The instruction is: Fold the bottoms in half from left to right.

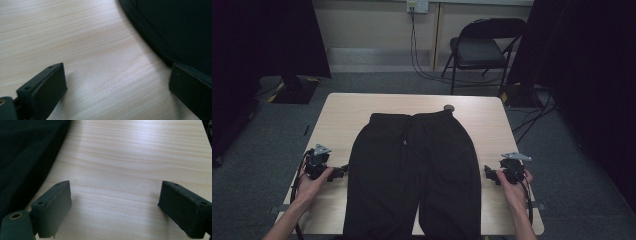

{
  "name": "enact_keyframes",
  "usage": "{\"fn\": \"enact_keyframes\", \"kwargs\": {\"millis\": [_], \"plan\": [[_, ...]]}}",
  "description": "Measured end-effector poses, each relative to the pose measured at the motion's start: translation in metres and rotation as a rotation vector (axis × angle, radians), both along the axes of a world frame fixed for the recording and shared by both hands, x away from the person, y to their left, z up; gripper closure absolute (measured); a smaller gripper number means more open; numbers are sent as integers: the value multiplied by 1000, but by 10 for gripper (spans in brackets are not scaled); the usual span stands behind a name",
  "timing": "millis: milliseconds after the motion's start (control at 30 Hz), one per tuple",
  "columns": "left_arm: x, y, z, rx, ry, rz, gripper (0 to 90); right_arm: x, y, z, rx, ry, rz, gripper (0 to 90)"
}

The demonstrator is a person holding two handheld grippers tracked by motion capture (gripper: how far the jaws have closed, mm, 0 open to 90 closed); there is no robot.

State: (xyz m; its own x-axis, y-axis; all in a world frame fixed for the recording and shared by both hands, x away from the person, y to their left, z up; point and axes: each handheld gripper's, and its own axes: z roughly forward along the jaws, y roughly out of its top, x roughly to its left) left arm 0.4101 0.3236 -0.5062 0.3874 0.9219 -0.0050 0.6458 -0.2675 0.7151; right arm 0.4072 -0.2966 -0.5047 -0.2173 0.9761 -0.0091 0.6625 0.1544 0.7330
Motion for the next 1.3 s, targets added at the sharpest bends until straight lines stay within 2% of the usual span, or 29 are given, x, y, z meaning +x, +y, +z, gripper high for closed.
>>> {"fn": "enact_keyframes", "kwargs": {"millis": [133, 167, 200, 233, 333, 400, 433, 467, 500, 600, 633, 667, 700, 733, 767, 867, 933, 1067, 1100, 1133, 1233, 1267, 1300], "plan": [[-1, 2, 2, -5, 2, 14, 48, 0, 0, 0, 0, 2, 6, 102], [-2, 3, 4, -6, -4, 13, 120, 0, 0, 1, 0, 8, 4, 128], [-2, 3, 4, -6, -4, 13, 162, 0, 0, 1, 0, 8, 4, 128], [-3, 4, 5, -15, -3, 23, 181, 0, 0, 3, 0, 10, 12, 177], [-5, 7, 7, -15, 15, 14, 182, -1, 1, 5, 10, 1, 15, 210], [-7, 8, 12, -21, 8, 6, 188, -3, 3, 9, 12, -11, 19, 217], [-11, 9, 17, -24, -21, -7, 189, -6, 6, 15, 16, -28, 26, 221], [-11, 9, 17, -24, -21, -7, 193, -8, 8, 19, 15, -47, 25, 227], [-15, 9, 23, -37, -43, -17, 204, -11, 11, 23, 22, -64, 27, 230], [-20, 8, 26, -45, -55, -33, 211, -16, 18, 30, 36, -83, 48, 238], [-23, 6, 29, -56, -51, -63, 234, -23, 28, 37, 37, -100, 79, 253], [-23, 6, 29, -56, -51, -63, 244, -23, 28, 37, 37, -100, 79, 253], [-24, 4, 31, -73, -50, -80, 244, -25, 32, 39, 40, -107, 93, 263], [-26, 0, 33, -79, -56, -100, 258, -31, 45, 46, 44, -117, 141, 289], [-27, -2, 35, -76, -57, -113, 274, -32, 49, 49, 52, -113, 163, 317], [-28, -12, 40, -123, -41, -149, 293, -38, 69, 59, 85, -126, 242, 345], [-27, -19, 44, -137, -34, -182, 319, -42, 82, 65, 89, -137, 286, 364], [-24, -39, 54, -113, -48, -237, 347, -50, 115, 73, 83, -139, 395, 391], [-24, -39, 54, -113, -48, -237, 357, -51, 122, 74, 85, -138, 409, 391], [-19, -49, 59, -108, -55, -261, 359, -52, 128, 75, 92, -133, 428, 394], [-13, -60, 63, -110, -57, -281, 369, -53, 140, 77, 88, -124, 462, 403], [-11, -65, 63, -97, -58, -295, 370, -54, 153, 80, 99, -116, 501, 421], [-7, -72, 60, -64, -60, -300, 369, -54, 157, 81, 101, -112, 517, 426]]}}
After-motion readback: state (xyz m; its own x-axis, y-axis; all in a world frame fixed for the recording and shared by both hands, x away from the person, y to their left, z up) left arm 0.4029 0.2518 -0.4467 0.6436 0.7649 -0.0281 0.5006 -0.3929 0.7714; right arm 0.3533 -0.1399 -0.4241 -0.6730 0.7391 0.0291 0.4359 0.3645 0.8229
